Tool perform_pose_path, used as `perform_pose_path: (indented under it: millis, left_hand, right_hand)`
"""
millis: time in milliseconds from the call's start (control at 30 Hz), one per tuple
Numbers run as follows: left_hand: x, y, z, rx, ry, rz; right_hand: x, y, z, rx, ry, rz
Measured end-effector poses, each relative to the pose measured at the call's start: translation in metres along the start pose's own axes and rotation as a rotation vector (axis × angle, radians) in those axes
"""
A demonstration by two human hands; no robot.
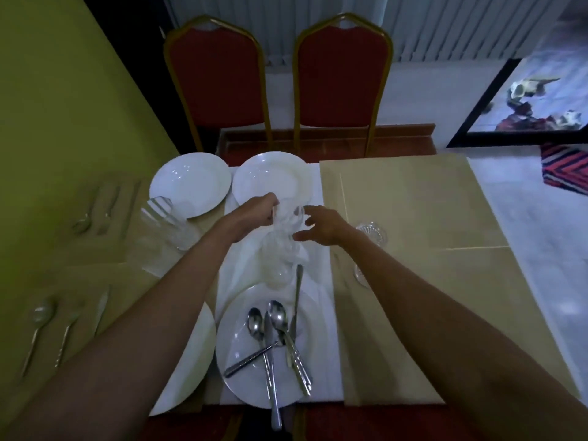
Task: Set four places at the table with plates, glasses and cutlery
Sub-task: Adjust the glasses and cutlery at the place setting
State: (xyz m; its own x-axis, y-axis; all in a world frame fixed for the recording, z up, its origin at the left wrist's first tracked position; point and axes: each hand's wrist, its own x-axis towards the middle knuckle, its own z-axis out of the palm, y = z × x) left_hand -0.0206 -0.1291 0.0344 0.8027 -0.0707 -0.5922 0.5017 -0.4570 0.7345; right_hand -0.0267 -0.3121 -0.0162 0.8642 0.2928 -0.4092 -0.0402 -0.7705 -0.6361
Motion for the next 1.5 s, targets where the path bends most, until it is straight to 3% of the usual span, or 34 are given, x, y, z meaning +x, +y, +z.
perform_pose_path:
  millis: [133,300,500,833,1033,1233,1500]
  left_hand:
    - [0.005,0.035,0.005,0.02,-0.003,-0.016]
    - [0.009,0.077,0.048,0.081,0.026,0.088]
    - [0.015,0.099,0.116,0.009,-0.11,0.139]
    - [0.03,0.08,0.17,0.026,-0.142,0.111]
    - [0.035,0.066,0.175,-0.109,-0.123,0.081]
    - [0.048,0.036,0.185,-0.236,0.08,-0.059]
    - [0.064,-0.007,0.206,-0.159,0.073,-0.21]
  right_hand:
    - [0.003,0.006,-0.016,0.025,0.038,-0.05]
    - [-0.02,0.029,-0.068,0.006,0.146,-0.06]
    - [-0.059,0.079,-0.115,-0.05,0.156,0.054]
    - [-0.062,0.136,-0.099,0.004,0.157,0.121]
    - [-0.052,0.149,-0.084,0.066,0.151,0.18]
    - [-0.026,0.17,-0.049,0.072,0.161,0.323]
    - [-0.006,0.182,-0.033,0.003,0.205,0.278]
